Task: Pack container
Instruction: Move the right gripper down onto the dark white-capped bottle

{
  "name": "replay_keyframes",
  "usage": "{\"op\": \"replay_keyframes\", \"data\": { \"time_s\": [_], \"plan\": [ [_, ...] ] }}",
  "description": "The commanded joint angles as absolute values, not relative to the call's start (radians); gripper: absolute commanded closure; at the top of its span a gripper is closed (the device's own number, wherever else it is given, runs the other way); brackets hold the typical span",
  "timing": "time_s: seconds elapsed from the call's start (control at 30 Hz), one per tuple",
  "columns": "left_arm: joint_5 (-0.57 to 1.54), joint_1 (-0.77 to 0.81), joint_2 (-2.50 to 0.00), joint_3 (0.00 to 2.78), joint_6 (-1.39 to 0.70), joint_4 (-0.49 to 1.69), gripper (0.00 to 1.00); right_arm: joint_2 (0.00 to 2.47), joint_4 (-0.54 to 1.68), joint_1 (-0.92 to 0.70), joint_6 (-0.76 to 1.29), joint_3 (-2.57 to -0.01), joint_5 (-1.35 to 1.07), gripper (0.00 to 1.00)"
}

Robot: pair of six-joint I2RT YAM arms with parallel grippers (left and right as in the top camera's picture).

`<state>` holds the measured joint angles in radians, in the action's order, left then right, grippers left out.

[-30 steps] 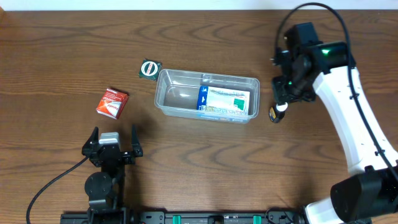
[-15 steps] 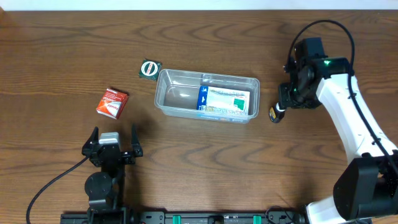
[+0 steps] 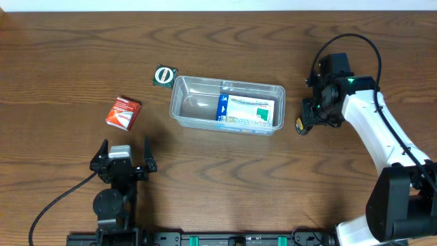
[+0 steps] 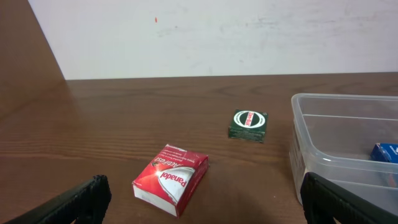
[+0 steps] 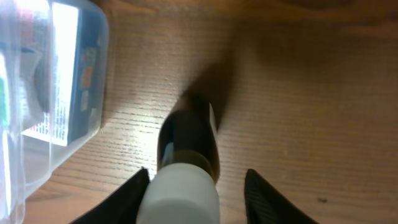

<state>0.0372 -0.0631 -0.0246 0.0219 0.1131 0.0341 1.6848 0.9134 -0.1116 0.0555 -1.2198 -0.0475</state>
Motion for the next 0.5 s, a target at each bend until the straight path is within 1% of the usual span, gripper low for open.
{"op": "replay_keyframes", "data": {
  "time_s": [0.0, 0.27, 0.47],
  "plan": [
    [0.010, -0.059, -0.024, 0.004, 0.131, 0.071, 0.02, 1.687, 0.900, -0.112, 0.041, -1.214, -0.061, 0.60],
    [0.010, -0.059, -0.024, 0.004, 0.131, 0.071, 0.02, 1.687, 0.877, -0.112, 0.017, -1.214, -0.087, 0.81],
    [0.010, -0.059, -0.024, 0.004, 0.131, 0.071, 0.02, 1.687, 0.890, -0.112, 0.002, -1.238, -0.087, 0.82]
  ]
}}
